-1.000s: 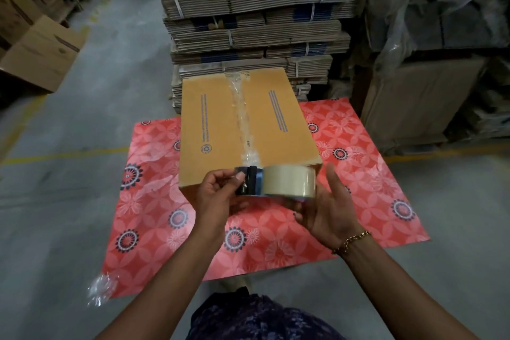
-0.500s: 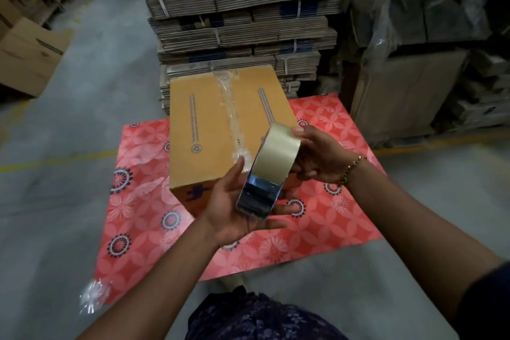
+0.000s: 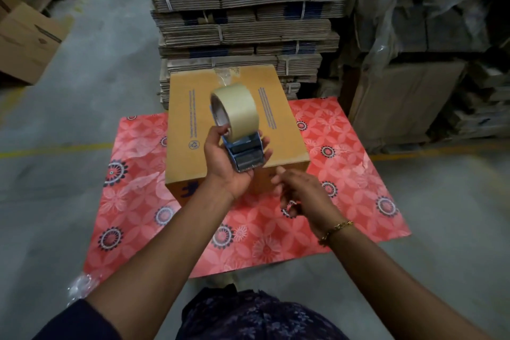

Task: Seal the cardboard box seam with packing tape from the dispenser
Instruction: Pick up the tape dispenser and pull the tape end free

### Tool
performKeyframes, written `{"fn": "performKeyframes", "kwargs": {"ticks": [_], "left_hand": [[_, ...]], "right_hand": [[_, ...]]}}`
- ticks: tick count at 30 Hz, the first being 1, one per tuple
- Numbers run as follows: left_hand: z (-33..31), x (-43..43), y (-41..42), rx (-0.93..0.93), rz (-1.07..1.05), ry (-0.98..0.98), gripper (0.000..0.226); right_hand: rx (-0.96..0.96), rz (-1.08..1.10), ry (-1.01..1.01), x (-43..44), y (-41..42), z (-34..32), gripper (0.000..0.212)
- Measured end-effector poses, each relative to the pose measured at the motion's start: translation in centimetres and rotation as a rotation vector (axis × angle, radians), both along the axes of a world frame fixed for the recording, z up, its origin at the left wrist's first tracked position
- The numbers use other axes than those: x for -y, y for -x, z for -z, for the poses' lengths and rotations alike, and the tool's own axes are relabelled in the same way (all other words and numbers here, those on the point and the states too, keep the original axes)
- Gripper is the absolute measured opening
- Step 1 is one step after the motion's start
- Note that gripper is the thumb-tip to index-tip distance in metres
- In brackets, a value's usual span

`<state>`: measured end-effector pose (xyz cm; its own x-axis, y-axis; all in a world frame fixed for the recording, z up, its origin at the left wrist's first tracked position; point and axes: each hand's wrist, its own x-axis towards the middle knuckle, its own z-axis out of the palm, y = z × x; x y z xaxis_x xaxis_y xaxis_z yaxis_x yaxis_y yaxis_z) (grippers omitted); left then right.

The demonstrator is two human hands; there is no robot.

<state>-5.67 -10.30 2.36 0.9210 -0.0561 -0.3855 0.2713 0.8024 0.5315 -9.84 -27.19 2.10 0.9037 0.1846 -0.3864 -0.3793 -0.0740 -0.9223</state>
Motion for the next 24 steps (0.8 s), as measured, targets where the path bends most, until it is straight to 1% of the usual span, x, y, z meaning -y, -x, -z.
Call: {"fn": "performKeyframes", "kwargs": {"ticks": [2,4,9,12,15,18,20,22,23,24], "left_hand": [[-0.3,0.4,-0.4,0.008,-0.018,-0.006,0.054],[-0.6,1.0,-0.6,0.017,-0.020,-0.020,0.056],[-0.6,2.3,-0.8,0.024,-0.031,-0.073,0.053],[-0.7,2.7,-0.9,0.019,-0.028,-0.080,0.052],[-0.8,2.8,-1.0,0.012,-0.032,-0.079,0.051],[-0.5,2.2,-1.4,-0.018,-0.057,-0.078,0.049],[-0.3,1.6,-1.7,-0.023,-0.070,-0.064,0.050],[-0.1,1.1,-1.7,-0.023,-0.070,-0.061,0.050],[-0.1,1.0,-1.7,-0.019,-0.067,-0.061,0.050],[-0.1,1.1,-1.5,-0.012,-0.061,-0.061,0.050]], "right_hand": [[-0.037,-0.004,-0.076,-0.8,0.7,0.3,0.022],[-0.032,0.020,-0.118,-1.5,0.6,0.2,0.021],[-0.003,0.114,-0.136,-2.6,-0.3,-0.4,0.027],[-0.005,0.151,-0.132,-2.9,-0.6,-0.5,0.025],[-0.027,0.181,-0.217,-3.2,-0.6,-0.3,0.025],[-0.062,0.201,-0.282,-2.9,0.0,0.1,0.030],[-0.061,0.190,-0.265,-2.5,0.4,0.4,0.026],[-0.057,0.143,-0.240,-2.4,0.6,0.5,0.012],[-0.068,0.120,-0.234,-2.4,0.5,0.4,0.011],[-0.078,0.102,-0.225,-2.5,0.3,0.2,0.017]]}}
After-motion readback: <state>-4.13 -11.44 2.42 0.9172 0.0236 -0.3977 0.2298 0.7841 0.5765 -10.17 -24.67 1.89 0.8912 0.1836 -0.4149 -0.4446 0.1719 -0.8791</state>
